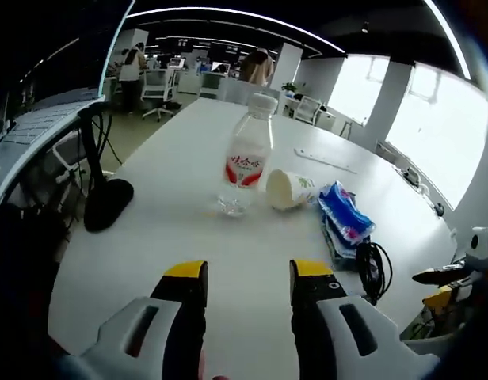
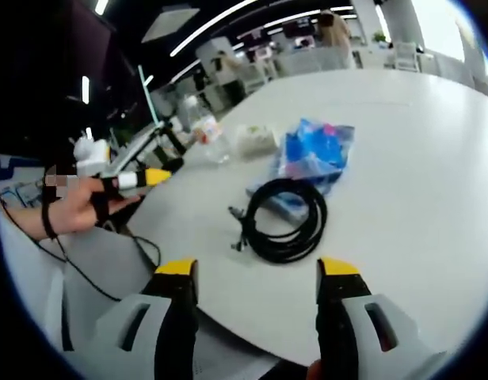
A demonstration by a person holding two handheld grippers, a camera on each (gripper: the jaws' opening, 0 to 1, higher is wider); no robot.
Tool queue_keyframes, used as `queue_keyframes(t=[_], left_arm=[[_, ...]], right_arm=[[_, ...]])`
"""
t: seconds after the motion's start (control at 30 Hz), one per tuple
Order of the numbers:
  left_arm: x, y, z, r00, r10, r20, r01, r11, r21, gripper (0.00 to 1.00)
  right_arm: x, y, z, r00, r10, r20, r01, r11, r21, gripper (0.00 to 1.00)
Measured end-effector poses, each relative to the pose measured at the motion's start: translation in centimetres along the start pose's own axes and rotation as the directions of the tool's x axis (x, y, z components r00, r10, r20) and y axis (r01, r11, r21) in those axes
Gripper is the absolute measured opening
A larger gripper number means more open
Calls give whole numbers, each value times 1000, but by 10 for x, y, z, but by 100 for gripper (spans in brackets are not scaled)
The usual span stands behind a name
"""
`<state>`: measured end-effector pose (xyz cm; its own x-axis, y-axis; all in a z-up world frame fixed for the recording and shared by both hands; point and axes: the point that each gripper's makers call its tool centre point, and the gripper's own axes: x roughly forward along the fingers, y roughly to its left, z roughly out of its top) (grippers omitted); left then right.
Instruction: Arrange the tabletop items into an orderly group along one side of the table until the central work area is clear of visible clutter.
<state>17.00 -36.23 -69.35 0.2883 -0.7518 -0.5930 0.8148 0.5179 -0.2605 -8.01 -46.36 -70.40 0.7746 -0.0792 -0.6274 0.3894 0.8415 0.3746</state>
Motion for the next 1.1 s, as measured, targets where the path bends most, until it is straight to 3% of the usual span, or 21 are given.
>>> queue_keyframes(t=[0.2, 0.57, 0.77, 1.0, 1.1], left_arm=[[-17, 1, -10, 1000, -3, 0, 3, 1000, 8, 40], [-38, -2, -18, 999, 1, 35, -1, 1000, -22, 40], [-43, -5, -13, 998, 7, 69, -5, 1000, -27, 40], [-46, -2, -13, 996, 21, 89, -16, 998, -59, 40], [-47, -2, -15, 996, 23, 88, -17, 997, -70, 40]], right_arm=[[8, -5, 3, 1000, 19, -24, -20, 999, -34, 58], [33, -6, 44, 993, 76, -86, -92, 976, -199, 58], [54, -5, 63, 985, 92, -148, -136, 939, -316, 56], [81, -2, 88, 979, 99, -177, -161, 909, -384, 56], [94, -3, 97, 977, 91, -195, -169, 884, -437, 55]])
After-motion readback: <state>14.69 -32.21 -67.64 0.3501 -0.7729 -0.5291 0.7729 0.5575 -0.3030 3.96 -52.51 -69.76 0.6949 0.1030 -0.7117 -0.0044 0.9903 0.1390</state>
